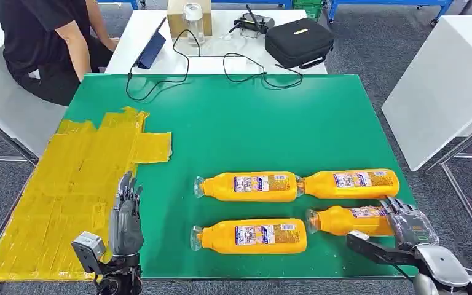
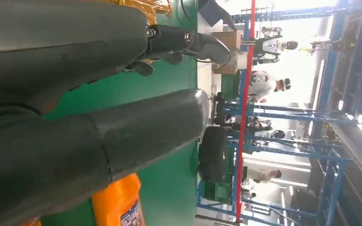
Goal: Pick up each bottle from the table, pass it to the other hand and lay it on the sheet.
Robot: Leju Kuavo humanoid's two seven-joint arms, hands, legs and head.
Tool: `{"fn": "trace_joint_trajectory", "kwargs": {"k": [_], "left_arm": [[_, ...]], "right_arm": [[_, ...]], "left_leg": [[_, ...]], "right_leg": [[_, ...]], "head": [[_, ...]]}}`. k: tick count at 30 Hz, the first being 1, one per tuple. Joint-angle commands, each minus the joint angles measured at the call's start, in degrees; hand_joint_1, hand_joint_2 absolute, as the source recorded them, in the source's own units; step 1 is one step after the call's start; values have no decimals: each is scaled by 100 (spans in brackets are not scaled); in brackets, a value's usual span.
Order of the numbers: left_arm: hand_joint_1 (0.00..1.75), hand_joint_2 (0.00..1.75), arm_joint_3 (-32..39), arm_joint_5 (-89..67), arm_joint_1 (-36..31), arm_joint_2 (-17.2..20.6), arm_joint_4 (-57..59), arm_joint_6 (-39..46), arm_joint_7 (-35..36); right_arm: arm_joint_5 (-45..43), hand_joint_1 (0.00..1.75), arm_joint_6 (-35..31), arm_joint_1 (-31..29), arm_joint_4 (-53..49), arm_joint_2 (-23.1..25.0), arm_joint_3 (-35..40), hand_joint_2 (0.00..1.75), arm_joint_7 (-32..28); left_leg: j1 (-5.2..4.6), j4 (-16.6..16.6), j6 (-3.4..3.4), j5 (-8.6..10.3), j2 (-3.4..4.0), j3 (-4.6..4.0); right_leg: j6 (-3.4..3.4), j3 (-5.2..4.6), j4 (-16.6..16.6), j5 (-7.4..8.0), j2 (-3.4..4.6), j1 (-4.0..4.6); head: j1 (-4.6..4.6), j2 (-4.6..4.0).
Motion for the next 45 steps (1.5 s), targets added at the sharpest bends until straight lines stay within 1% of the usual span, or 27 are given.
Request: {"fn": "trace_joint_trajectory", "kwargs": {"k": [1,4,5,6,8,11,13,16,17,20,22,23,24,25,27,28,29,30,32,33,35,37,38,39,41,43,45], "left_arm": [[0,175,-127,120,-166,167,324,49,11],[0,175,-149,133,-152,154,326,53,14],[0,175,-152,134,-150,150,327,54,15],[0,175,-154,134,-150,149,329,54,15],[0,175,-154,134,-150,149,329,54,15],[0,175,-155,136,-153,152,331,56,16],[0,175,-160,138,-159,150,333,54,17],[0,175,-169,145,-191,165,323,53,38],[0,0,-167,157,-213,168,328,51,50],[0,0,-155,219,-270,190,324,36,84],[0,0,-146,246,-277,202,299,23,97],[0,0,-134,271,-266,198,273,21,100],[0,0,-105,282,-227,186,223,23,100],[0,0,-75,292,-171,175,163,30,99],[0,0,-23,295,-60,172,73,25,106],[0,0,-15,297,-39,175,61,23,114],[0,0,-15,297,-39,175,61,23,114],[0,0,-15,297,-39,175,61,23,114],[0,0,61,277,8,149,39,18,53],[0,0,113,266,47,126,-3,2,30],[0,0,185,217,112,66,-85,-39,3],[0,0,250,191,158,-21,-183,-152,13],[0,175,275,150,146,-49,-193,-164,60],[0,175,306,126,114,-79,-202,-179,107],[0,175,302,129,21,-67,-143,-289,167],[0,175,309,143,-129,-21,-31,-339,188],[0,175,281,166,-305,73,4,-449,209]], "right_arm": [[-156,175,526,145,605,-147,471,175,-50],[-248,175,763,459,375,-255,436,175,59],[-249,175,764,498,359,-267,437,175,59],[-254,175,766,521,335,-272,435,175,62],[-254,175,766,521,335,-272,435,175,62],[-270,175,791,517,288,-267,432,175,86],[-299,175,859,552,246,-267,418,175,127],[-356,175,1006,811,-66,-351,350,175,244],[-402,175,1043,907,-198,-383,292,175,281],[-540,175,1294,1285,-644,-655,149,175,389],[-701,175,1428,1724,-1148,-853,-58,175,471],[-735,175,1389,1878,-1340,-836,-186,175,542],[-754,175,1302,1946,-1498,-661,-366,175,573],[-770,175,1080,1975,-1668,-469,-492,175,509],[-1154,175,855,1971,-1998,-20,-876,175,208],[-1134,175,968,1980,-2129,23,-930,175,188],[-1134,175,968,1980,-2129,23,-930,175,188],[-1134,175,968,1980,-2129,23,-930,175,188],[-1653,175,771,1927,-2477,431,-1486,175,-439],[-1963,175,830,1902,-2816,648,-1878,175,-722],[-2276,175,911,1855,-3358,1021,-2629,175,-928],[-2760,175,1175,1796,-3906,1435,-3763,175,-1171],[-2950,175,1401,1716,-4078,1666,-4317,175,-1328],[-3130,175,1799,1556,-4263,1971,-5084,175,-1609],[-3238,175,2303,1283,-4406,2308,-5913,175,-1911],[-3203,175,2464,1050,-4458,2535,-6441,175,-2147],[-2916,175,2627,954,-4535,2643,-6632,175,-2332]], "left_leg": [[5,-14,7,7,-4,19],[4,-7,6,2,-8,35],[3,-12,9,5,-16,38],[4,-7,11,-4,-8,46],[6,-17,25,-1,-35,50],[7,-12,26,-13,-26,73],[5,-24,30,-10,-25,75],[4,-15,29,-16,-31,79],[6,-21,31,-13,-37,79],[3,-7,33,-21,-41,75],[2,-14,34,-20,-57,75],[-1,-9,32,-24,-61,77],[-1,-10,33,-23,-74,75],[1,-6,32,-28,-61,79],[2,-16,36,-29,-61,79],[2,-12,34,-33,-42,72],[2,-21,35,-34,-35,75],[1,-21,35,-36,-36,76],[2,-12,33,-38,-25,69],[-1,-15,34,-37,-19,67],[-3,-9,35,-32,-28,53],[-11,-1,34,-34,-18,34],[-9,-2,35,-36,-17,36],[-11,0,37,-36,-29,33],[-9,-1,41,-30,-57,32],[-10,-4,40,-26,-66,29],[-9,-7,38,-26,-57,28]], "right_leg": [[-14,24,-22,7,-15,9],[-8,27,-17,3,-13,7],[-11,28,-22,3,-24,8],[-6,16,-17,0,-14,7],[-11,10,-31,-3,-47,12],[8,28,-29,-17,-23,12],[3,35,-41,-14,-29,12],[9,47,-32,-21,-31,9],[5,50,-43,-19,-40,12],[26,43,-34,-33,-37,7],[21,51,-44,-35,-56,8],[27,52,-39,-39,-53,4],[24,56,-44,-42,-69,5],[31,55,-44,-40,-50,5],[23,62,-56,-38,-58,8],[30,64,-49,-34,-32,6],[24,113,-58,-33,-29,7],[18,111,-57,-33,-33,7],[24,103,-48,-29,-22,7],[19,97,-48,-28,-19,5],[24,83,-42,-28,-27,1],[27,58,-26,-30,-16,-7],[24,60,-29,-30,-17,-4],[23,59,-27,-34,-30,-7],[28,70,-36,-36,-59,-4],[29,67,-39,-36,-64,-6],[29,69,-43,-32,-54,-5]], "head": [[0,0],[0,0],[-2,0],[0,0],[2,0],[0,0],[2,0],[-2,0],[0,0],[-2,0],[0,0],[-2,0],[0,0],[0,0],[0,0],[2,0],[-2,0],[-2,0],[-2,0],[-7,0],[0,0],[-4,0],[-7,0],[-4,0],[-2,0],[-2,0],[-2,0]]}}
